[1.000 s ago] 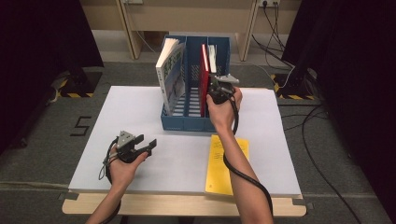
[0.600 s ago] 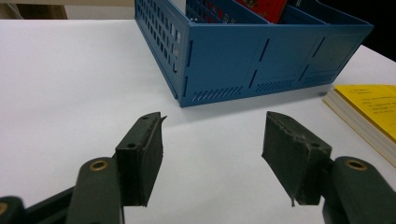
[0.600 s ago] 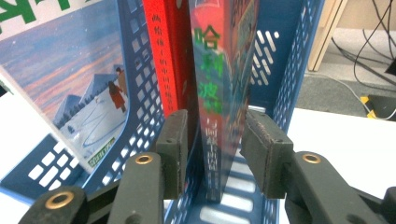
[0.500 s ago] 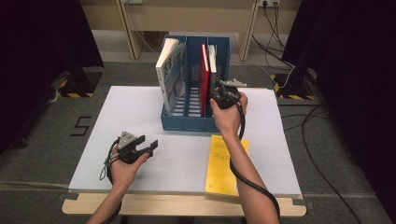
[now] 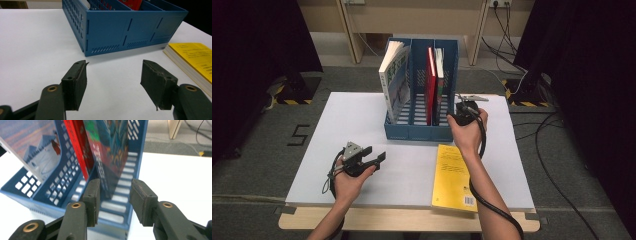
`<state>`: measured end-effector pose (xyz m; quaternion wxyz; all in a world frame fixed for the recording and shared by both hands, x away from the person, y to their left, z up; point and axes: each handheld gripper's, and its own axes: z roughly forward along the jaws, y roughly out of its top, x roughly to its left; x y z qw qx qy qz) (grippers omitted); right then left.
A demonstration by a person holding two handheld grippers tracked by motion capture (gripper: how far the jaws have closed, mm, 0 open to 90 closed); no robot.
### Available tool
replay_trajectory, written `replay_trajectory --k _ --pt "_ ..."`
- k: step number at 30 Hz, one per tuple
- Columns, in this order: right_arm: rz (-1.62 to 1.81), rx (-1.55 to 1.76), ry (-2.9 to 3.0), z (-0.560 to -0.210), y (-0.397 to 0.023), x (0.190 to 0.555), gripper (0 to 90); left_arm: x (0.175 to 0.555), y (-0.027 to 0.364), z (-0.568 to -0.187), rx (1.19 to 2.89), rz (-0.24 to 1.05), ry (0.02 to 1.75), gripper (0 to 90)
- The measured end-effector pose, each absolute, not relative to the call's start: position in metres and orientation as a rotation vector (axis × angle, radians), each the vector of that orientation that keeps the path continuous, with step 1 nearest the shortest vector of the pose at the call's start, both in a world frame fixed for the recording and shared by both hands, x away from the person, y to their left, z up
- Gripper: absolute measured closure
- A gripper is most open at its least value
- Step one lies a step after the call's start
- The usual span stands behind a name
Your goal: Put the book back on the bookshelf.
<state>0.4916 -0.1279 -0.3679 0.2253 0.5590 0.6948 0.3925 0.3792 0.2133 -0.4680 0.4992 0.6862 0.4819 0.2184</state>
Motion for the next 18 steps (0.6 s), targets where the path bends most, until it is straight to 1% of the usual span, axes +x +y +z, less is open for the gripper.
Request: replay_trajectory --k 8,18 --pt "1.045 1.603 1.955 -0.38 -0.147 0.48 59.9 0.376 0.199 -0.465 1.677 0.489 1.128 36.7" --pt "0.961 1.704 1.972 -0.41 -0.176 0.468 59.0 0.377 0.18 -0.464 1.72 0.442 1.083 36.3"
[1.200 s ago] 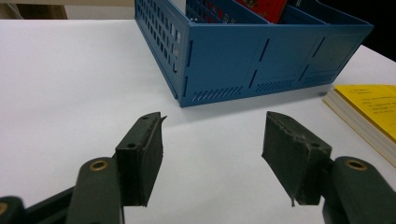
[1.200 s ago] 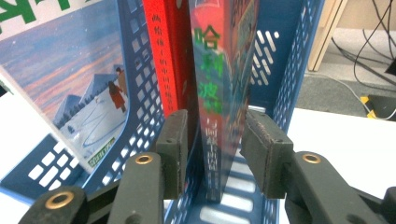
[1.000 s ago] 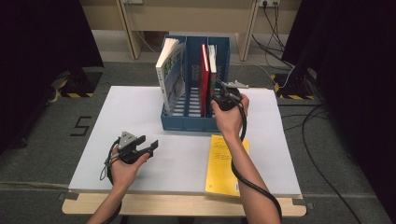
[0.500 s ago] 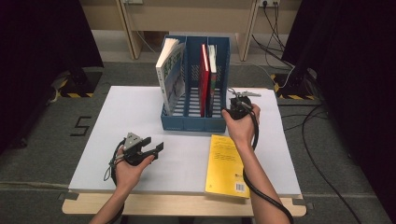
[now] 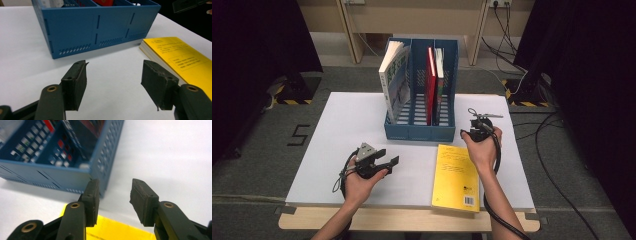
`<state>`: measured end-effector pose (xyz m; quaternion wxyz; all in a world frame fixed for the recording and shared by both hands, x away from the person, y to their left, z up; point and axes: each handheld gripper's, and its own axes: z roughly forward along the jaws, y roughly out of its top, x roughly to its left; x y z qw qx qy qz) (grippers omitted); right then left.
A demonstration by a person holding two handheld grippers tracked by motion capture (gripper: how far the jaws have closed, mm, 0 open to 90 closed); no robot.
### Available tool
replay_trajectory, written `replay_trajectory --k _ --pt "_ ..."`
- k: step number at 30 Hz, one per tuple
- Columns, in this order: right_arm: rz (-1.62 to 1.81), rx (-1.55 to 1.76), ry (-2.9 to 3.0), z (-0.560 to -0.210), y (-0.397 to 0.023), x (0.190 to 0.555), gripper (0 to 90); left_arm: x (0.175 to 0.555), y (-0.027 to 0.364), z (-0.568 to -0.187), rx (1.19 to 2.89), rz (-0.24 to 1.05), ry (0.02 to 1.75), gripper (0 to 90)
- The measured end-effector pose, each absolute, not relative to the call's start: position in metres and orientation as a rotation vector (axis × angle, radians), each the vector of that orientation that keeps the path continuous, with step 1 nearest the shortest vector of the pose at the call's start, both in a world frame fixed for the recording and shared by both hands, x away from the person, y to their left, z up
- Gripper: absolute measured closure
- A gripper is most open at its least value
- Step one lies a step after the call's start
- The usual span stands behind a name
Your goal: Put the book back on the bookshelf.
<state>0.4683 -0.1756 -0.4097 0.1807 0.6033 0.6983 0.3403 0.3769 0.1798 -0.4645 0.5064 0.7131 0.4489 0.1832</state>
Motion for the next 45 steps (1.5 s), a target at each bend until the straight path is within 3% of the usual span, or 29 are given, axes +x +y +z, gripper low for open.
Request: replay_trajectory --k 23,45 --pt "0.853 1.94 2.022 -0.456 -0.215 0.467 57.6 0.379 0.135 -0.468 1.806 0.315 1.004 35.8" --pt "0.899 2.03 2.04 -0.463 -0.219 0.467 54.1 0.386 0.095 -0.475 1.876 0.199 0.967 36.5"
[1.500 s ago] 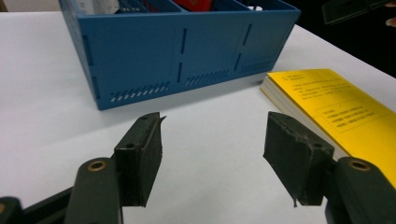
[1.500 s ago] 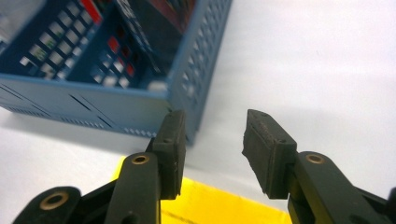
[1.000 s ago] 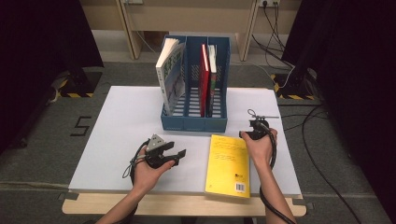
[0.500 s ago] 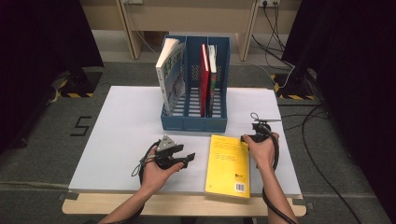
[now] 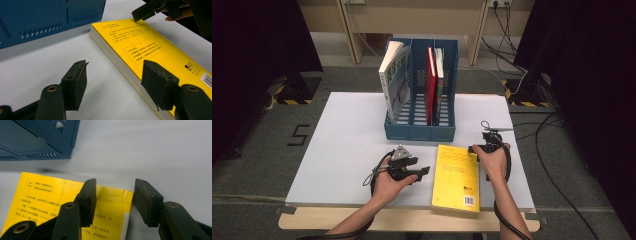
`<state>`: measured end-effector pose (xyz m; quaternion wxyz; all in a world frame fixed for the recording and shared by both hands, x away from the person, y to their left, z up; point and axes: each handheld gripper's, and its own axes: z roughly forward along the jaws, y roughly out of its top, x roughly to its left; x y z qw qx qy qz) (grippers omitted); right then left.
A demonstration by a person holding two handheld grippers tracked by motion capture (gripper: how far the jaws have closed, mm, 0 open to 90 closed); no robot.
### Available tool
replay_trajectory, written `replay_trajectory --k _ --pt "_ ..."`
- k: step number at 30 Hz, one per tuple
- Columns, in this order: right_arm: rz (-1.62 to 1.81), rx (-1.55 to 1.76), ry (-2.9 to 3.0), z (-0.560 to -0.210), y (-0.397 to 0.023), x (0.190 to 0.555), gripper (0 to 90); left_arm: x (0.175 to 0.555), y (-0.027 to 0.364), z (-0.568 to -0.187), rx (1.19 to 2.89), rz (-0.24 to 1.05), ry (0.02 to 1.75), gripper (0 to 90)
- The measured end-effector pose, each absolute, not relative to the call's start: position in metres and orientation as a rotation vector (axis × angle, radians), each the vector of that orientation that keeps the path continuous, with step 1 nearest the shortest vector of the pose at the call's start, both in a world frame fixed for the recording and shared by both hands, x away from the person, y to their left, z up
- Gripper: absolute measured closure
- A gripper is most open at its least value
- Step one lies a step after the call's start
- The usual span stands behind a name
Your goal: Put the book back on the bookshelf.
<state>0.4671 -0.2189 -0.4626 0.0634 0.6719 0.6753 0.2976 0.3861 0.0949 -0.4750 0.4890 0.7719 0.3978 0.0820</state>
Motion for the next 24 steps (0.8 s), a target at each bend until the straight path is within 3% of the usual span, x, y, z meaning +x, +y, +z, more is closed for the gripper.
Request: replay_trajectory --k 24 --pt "0.947 2.087 2.035 -0.465 -0.225 0.458 57.0 0.389 0.059 -0.489 1.933 0.035 0.989 48.0"
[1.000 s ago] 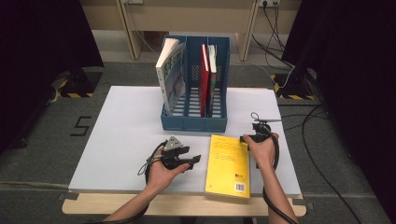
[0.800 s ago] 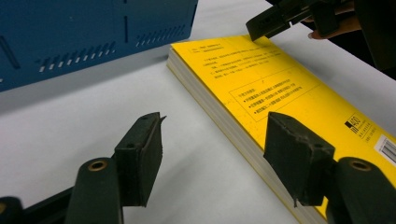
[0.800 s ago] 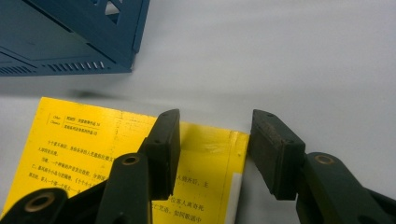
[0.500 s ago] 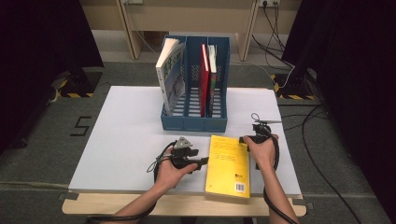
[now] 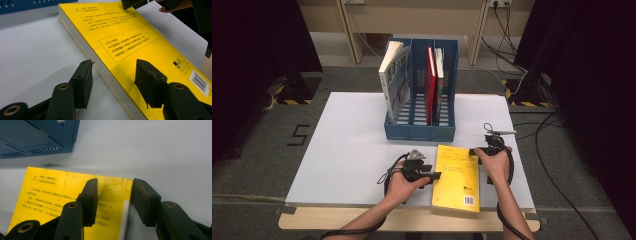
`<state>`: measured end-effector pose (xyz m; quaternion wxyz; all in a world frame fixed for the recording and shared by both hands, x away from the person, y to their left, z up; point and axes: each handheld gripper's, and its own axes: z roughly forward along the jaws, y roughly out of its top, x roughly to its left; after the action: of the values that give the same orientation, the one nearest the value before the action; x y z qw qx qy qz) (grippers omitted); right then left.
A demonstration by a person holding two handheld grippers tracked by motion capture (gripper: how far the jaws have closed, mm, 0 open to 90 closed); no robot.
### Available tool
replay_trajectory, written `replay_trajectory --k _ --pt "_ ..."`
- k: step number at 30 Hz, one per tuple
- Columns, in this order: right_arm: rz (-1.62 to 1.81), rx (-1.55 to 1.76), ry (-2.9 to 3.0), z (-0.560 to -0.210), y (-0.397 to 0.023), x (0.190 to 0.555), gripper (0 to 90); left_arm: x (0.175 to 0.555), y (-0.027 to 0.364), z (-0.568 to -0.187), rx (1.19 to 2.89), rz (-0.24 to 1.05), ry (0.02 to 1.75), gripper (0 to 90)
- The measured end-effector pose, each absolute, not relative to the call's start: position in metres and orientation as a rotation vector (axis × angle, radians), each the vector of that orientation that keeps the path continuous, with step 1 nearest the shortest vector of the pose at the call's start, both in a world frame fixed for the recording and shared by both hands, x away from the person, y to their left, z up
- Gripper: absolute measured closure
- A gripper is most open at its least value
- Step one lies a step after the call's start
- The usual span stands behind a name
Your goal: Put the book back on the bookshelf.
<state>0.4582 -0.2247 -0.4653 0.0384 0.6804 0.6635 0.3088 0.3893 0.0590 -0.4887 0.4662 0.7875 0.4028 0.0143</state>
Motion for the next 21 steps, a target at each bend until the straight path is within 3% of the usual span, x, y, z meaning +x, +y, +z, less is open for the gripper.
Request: replay_trajectory --k 12,17,19,21 --pt "0.921 2.095 2.053 -0.463 -0.225 0.454 61.7 0.39 0.053 -0.493 1.942 -0.004 0.995 52.6" --pt "0.915 2.08 2.08 -0.46 -0.228 0.453 71.5 0.39 0.053 -0.493 1.949 -0.001 0.998 53.3" --pt "0.948 2.098 2.094 -0.459 -0.236 0.452 79.9 0.39 0.053 -0.492 1.95 0.003 0.998 54.2" --pt "0.939 2.104 2.089 -0.458 -0.241 0.452 81.5 0.39 0.053 -0.493 1.949 -0.002 0.999 54.4"
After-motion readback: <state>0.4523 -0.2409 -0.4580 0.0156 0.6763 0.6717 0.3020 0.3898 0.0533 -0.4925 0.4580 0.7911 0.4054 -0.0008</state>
